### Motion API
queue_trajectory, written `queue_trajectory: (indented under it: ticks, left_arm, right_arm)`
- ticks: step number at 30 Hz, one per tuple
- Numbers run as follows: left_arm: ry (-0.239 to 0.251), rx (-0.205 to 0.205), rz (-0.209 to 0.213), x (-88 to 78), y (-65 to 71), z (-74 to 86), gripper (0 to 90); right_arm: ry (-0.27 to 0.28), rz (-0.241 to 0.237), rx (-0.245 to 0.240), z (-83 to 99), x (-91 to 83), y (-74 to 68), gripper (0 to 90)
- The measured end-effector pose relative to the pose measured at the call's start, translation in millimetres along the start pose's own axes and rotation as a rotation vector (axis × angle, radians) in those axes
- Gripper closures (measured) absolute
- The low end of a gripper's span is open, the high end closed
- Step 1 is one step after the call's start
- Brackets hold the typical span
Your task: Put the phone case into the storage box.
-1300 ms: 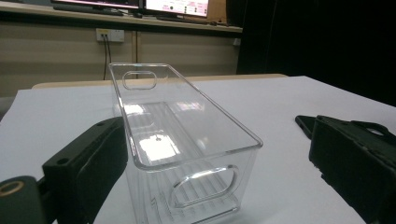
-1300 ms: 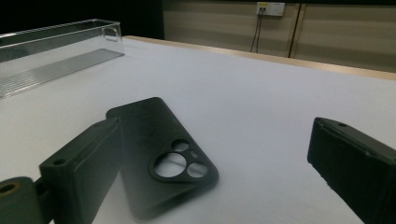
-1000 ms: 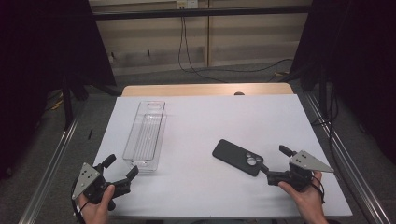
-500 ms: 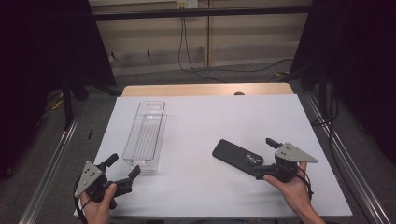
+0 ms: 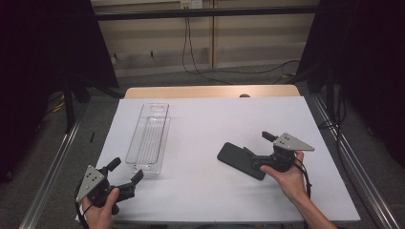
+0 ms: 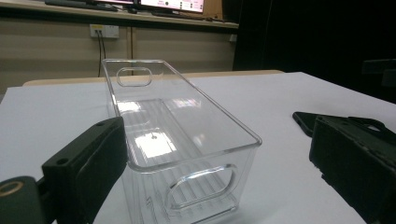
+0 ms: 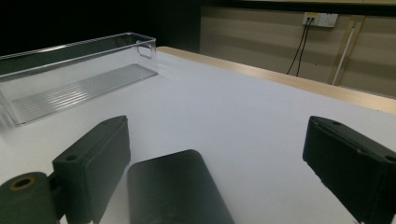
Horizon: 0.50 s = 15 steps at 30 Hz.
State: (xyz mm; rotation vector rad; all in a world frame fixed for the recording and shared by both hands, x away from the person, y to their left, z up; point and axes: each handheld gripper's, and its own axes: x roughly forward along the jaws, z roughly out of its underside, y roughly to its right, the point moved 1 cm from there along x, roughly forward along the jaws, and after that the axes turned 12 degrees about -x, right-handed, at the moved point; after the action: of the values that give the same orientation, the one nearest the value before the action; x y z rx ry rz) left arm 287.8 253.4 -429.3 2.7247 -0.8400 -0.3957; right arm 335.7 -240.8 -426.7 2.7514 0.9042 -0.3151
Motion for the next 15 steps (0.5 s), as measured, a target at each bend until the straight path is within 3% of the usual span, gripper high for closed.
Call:
queue_trajectory:
  ticks: [8,15]
  left_arm:
    - [0.003,0.007,0.001,-0.6,0.7,-0.1,4.0]
    - [0.0,0.006,0.0,0.0,0.2,0.3,4.0]
  right_arm:
    - [-0.002,0.008,0.022,-3.3,16.8,10.3,15.0]
    - [-0.003,-0.004,0.01,-8.3,27.2,14.6,23.7]
